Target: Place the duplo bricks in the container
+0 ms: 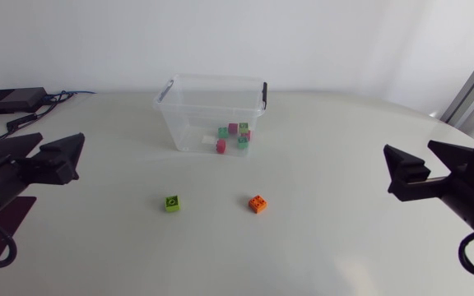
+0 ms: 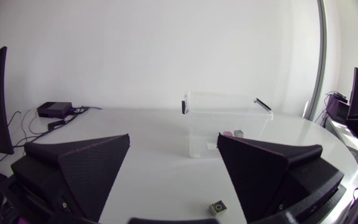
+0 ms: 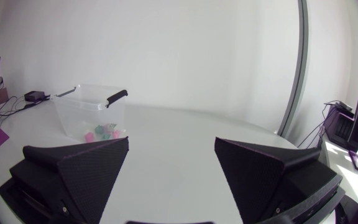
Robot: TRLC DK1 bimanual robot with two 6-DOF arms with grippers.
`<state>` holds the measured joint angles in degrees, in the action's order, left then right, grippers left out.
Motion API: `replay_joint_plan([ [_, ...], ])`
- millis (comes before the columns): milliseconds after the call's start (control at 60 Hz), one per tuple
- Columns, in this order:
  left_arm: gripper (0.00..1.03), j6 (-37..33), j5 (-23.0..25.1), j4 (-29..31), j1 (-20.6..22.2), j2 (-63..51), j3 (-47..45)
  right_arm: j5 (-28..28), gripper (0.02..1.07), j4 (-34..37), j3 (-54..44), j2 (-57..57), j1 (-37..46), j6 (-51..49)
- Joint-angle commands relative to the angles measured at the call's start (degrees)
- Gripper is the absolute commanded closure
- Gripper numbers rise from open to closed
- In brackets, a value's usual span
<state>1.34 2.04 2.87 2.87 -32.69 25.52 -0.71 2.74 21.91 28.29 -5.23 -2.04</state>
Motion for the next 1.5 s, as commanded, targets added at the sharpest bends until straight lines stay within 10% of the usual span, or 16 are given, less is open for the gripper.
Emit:
replay_joint_plan([
  [0,0.05,0.7,-0.2,2.2,2.0,-9.4,4.8,-0.3,0.07,3.1,5.7,8.1,-1.0,3.2],
  [400,0.06,-3.5,0.9,16.7,6.1,-43.3,23.4,2.5,0.07,16.9,21.8,32.2,-5.9,6.7],
  [600,0.07,-27.7,2.4,25.1,11.4,-55.2,30.9,12.7,0.07,21.5,25.6,40.9,-8.3,3.4],
  [1183,0.08,-56.5,11.4,22.7,11.3,-69.2,28.3,12.0,0.07,21.2,29.8,61.5,-19.9,-1.2],
  [1333,0.2,-60.0,15.4,21.3,10.9,-71.7,28.7,9.4,0.07,20.2,31.8,65.2,-21.8,-1.2],
  [1417,0.54,-61.9,18.0,21.2,10.9,-72.9,29.0,8.9,0.07,20.1,32.7,66.8,-23.0,-1.1],
  [1483,0.58,-62.3,19.3,20.9,11.1,-73.4,29.1,7.7,0.07,19.2,33.0,68.1,-24.4,-1.0],
])
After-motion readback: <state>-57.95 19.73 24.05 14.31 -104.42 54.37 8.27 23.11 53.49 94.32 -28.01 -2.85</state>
